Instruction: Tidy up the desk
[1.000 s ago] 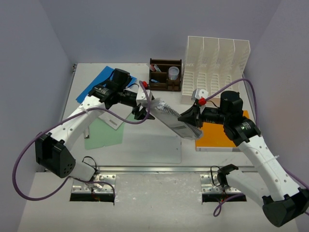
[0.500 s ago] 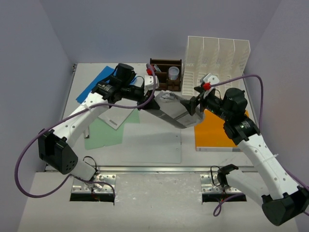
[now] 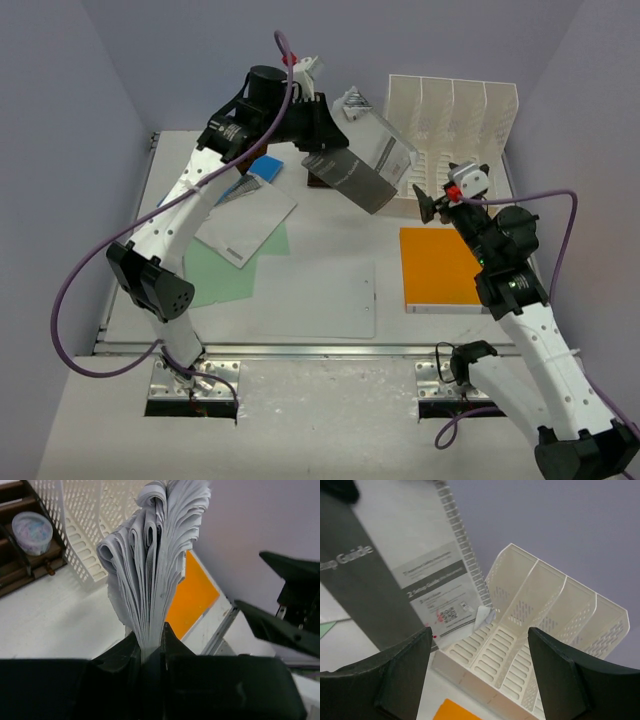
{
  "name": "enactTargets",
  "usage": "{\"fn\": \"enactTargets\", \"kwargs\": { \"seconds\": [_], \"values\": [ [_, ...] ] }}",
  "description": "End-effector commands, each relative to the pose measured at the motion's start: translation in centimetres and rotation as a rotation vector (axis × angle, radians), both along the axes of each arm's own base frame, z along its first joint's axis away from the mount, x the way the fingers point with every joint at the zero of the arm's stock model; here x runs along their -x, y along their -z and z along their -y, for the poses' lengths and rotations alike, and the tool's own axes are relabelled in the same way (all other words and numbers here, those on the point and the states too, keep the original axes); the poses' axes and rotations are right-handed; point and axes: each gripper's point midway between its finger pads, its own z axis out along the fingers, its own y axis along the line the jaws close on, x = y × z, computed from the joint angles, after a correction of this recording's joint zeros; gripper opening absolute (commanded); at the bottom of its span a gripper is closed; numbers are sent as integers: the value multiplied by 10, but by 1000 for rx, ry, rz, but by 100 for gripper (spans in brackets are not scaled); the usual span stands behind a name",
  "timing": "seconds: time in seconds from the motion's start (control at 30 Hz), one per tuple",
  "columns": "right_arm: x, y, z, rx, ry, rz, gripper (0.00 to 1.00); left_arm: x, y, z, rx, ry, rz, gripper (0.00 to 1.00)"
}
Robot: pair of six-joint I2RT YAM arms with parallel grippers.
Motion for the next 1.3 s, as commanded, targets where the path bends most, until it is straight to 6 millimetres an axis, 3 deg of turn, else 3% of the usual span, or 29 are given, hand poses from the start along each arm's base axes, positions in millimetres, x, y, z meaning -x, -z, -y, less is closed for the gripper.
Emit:
{"fn": "enactTargets", "kwargs": {
  "seconds": [0.0, 0.13, 0.23, 0.37, 0.47, 0.57, 0.77, 0.8, 0.9, 1.1, 1.17, 1.27],
  "values": [
    [32, -6, -34, 120, -241, 103, 77, -6, -58, 3, 262, -188, -79, 0],
    [38, -12, -52, 113, -346, 70, 76, 3, -71, 9, 396, -198, -202, 0],
    [32, -9, -70, 120, -409, 31, 78, 5, -73, 13, 442, -198, -263, 0],
    [49, -8, -124, 197, -572, 39, 80, -3, -78, 9, 525, -249, -346, 0],
    [54, -5, -150, 292, -583, 111, 81, -10, -82, 4, 598, -260, -365, 0],
    [35, 0, -168, 393, -475, 195, 81, -9, -89, -2, 691, -266, -411, 0],
    [-9, -12, -154, 491, -156, 297, 82, -9, -88, -3, 731, -242, -462, 0],
    [-13, -23, -150, 499, -107, 339, 82, -8, -88, -4, 731, -243, -462, 0],
    [-21, -30, -144, 525, -28, 387, 83, -7, -85, -7, 733, -250, -474, 0],
    [-34, -23, -130, 619, 38, 396, 80, -3, -81, -11, 731, -249, -470, 0],
    [-43, -16, -123, 639, 52, 356, 69, -1, -83, -13, 728, -250, -453, 0],
    [-59, -4, -109, 654, 64, 278, 40, 1, -84, -15, 716, -252, -433, 0]
  ]
}}
